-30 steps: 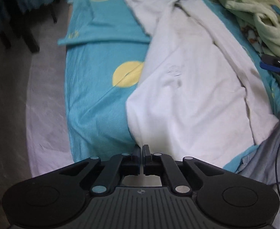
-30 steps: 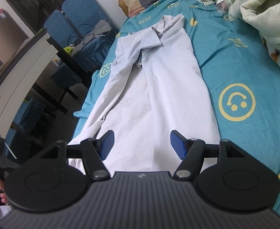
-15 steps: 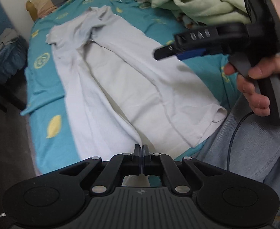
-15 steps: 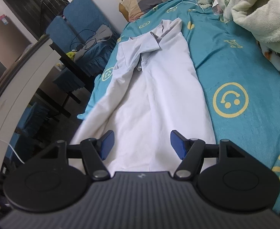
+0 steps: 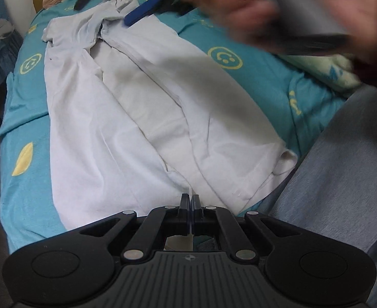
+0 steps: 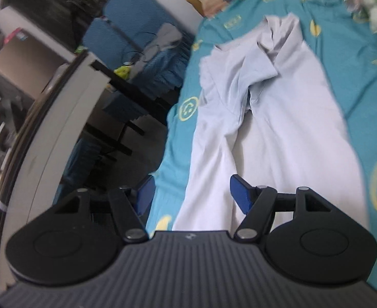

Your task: Fold clothes

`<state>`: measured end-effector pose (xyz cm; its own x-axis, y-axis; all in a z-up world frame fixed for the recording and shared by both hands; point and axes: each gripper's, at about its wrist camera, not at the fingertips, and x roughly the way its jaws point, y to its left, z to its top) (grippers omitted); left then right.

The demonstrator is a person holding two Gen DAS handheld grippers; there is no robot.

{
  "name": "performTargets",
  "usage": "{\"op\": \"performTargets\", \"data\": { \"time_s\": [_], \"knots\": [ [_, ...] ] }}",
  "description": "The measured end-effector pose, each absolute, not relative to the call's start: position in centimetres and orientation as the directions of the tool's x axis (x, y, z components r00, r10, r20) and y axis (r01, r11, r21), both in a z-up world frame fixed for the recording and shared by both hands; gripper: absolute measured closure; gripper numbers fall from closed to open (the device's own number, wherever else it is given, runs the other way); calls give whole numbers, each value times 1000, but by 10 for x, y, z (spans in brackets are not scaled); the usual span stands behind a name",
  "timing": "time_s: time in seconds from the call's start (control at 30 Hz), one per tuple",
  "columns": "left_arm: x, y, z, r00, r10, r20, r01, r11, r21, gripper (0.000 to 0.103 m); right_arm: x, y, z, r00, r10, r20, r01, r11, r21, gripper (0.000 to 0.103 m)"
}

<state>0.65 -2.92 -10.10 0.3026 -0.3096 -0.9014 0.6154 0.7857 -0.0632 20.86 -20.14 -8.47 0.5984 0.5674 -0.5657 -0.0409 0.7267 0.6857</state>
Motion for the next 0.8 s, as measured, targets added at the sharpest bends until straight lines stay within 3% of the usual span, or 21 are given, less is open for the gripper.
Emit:
{"op": "performTargets", "data": {
  "time_s": [0.1,0.2,0.27,0.37,0.47,0.73,0.8],
  "knots": [
    [7,-28,-102,306,-325,-895,615,785,-74,102,247,-189,-125,565,583,-584,-27,721,693,45],
    [7,-31,-103,307,-337,-890,630,773,-76,102,268,-178,-162,526,568,-633,-19,751,660,60],
    [11,-33,-105,291,-354,-888,641,762,-94,102,278,-174,-181,510,553,-659,-15,772,636,76],
    [16,-33,-109,253,-386,-887,652,746,-138,102,284,-175,-186,523,576,-628,-49,756,653,96],
    [17,-33,-111,192,-427,-884,674,712,-198,102,285,-182,-173,572,550,-609,-42,761,648,97],
    [22,-35,-114,177,-409,-895,644,736,-209,100,287,-182,-177,575,491,-654,-46,818,573,95],
    [21,-31,-110,199,-420,-886,636,743,-210,85,283,-184,-165,585,492,-645,-57,818,572,94]
  ]
}}
